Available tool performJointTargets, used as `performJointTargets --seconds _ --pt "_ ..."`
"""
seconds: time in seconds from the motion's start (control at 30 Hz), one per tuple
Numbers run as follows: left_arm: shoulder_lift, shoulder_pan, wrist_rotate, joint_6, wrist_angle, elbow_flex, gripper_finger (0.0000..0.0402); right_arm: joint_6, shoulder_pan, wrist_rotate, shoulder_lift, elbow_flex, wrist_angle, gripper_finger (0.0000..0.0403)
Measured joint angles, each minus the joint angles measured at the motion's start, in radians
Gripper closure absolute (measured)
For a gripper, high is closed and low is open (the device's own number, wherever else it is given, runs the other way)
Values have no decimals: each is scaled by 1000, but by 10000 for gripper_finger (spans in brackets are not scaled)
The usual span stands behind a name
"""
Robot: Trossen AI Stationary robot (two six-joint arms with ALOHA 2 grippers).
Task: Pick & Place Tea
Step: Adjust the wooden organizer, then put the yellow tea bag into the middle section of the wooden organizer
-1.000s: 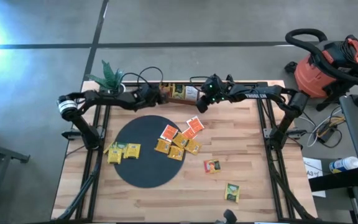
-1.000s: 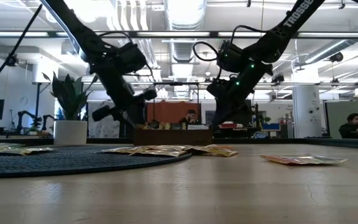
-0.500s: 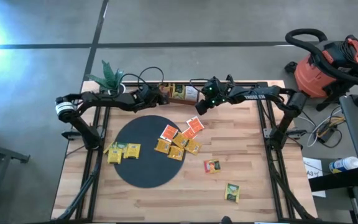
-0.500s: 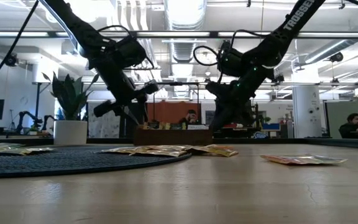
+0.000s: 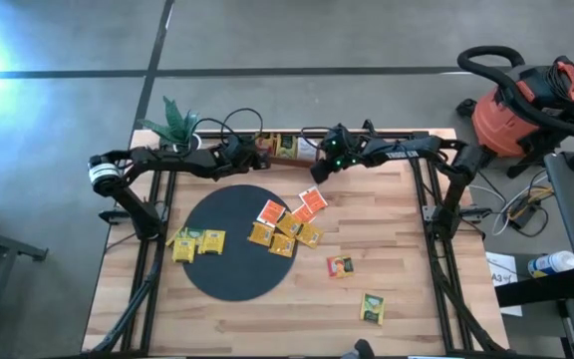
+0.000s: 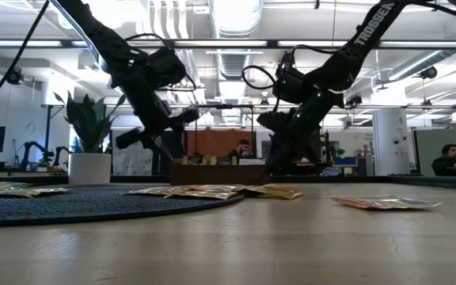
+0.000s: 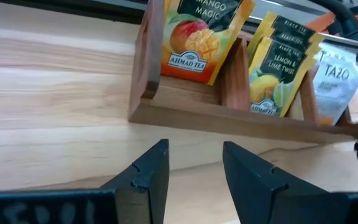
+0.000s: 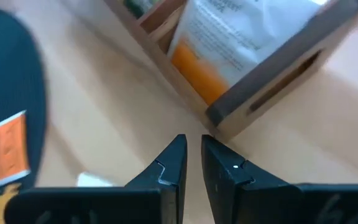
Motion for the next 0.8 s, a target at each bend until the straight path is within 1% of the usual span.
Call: performJointTargets --seconds 0.23,0.37,0.5,0.63,0.73,0.8 --pt "-5 0 1 0 -10 0 257 2 -14 37 0 0 -7 355" --pt "-51 -9 19 35 -75 0 257 2 -16 34 -8 0 -10 355" --pt "-147 -48 46 115 -225 0 257 -35 -17 -60 -36 1 -20 355" --pt "-258 -124 75 138 -399 0 257 -114 -4 -184 -64 1 -26 355" --pt "-318 -208 72 125 -541 0 257 -125 15 -206 -74 2 -41 355" --pt "-343 -275 42 104 -618 0 257 -120 33 -207 -74 2 -68 355"
